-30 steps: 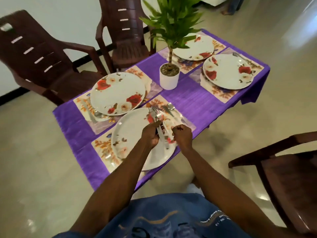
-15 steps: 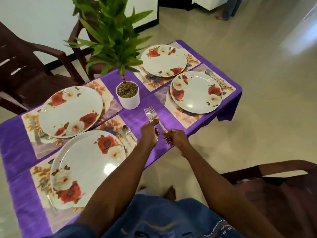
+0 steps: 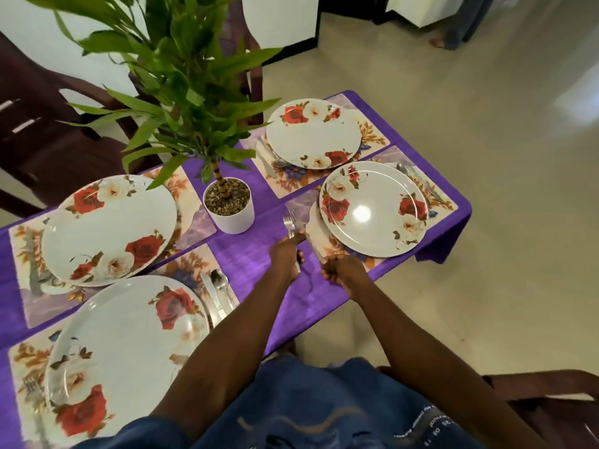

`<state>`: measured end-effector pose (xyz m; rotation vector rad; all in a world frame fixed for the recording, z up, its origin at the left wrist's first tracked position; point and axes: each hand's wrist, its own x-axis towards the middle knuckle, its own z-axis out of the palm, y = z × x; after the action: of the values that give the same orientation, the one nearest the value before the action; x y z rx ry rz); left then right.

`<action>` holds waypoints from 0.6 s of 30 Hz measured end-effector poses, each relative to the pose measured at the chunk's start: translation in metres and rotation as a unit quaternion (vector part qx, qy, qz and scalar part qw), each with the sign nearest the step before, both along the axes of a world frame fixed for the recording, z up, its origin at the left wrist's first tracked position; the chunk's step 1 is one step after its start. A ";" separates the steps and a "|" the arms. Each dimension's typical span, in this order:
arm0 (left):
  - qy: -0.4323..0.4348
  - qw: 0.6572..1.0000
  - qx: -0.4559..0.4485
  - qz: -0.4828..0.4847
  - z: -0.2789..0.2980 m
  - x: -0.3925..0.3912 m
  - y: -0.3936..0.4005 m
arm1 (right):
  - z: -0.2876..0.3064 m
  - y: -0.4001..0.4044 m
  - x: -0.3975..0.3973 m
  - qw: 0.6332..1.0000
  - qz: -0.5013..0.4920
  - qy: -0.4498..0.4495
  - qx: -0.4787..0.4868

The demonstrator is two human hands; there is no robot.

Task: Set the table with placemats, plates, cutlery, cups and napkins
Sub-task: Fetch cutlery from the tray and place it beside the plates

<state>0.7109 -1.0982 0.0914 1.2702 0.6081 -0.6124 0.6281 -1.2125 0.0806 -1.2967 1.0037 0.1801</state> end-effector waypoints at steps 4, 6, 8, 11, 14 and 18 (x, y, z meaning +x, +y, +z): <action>0.009 0.999 0.014 0.031 -0.009 0.003 0.007 | -0.013 -0.012 0.002 1.000 -0.028 -0.005 -0.009; 0.018 0.998 0.018 0.057 -0.013 0.001 0.014 | -0.017 -0.018 0.001 1.000 -0.019 -0.002 -0.015; 0.024 0.996 0.021 0.083 -0.015 -0.006 0.018 | -0.023 -0.028 0.002 1.000 -0.013 0.002 -0.023; 0.021 0.994 0.024 0.106 -0.015 -0.023 0.019 | -0.033 -0.041 0.004 0.998 0.014 0.025 -0.062; 0.017 0.991 0.034 0.126 -0.014 -0.046 0.014 | -0.038 -0.050 0.005 0.996 0.045 0.027 -0.067; 0.022 0.986 0.029 0.163 -0.018 -0.076 0.012 | -0.041 -0.055 0.006 0.992 0.085 0.024 -0.087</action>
<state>0.6348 -1.0866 0.0734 1.1795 0.8565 -0.3530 0.6336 -1.2672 0.0397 -1.5444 0.9654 0.2599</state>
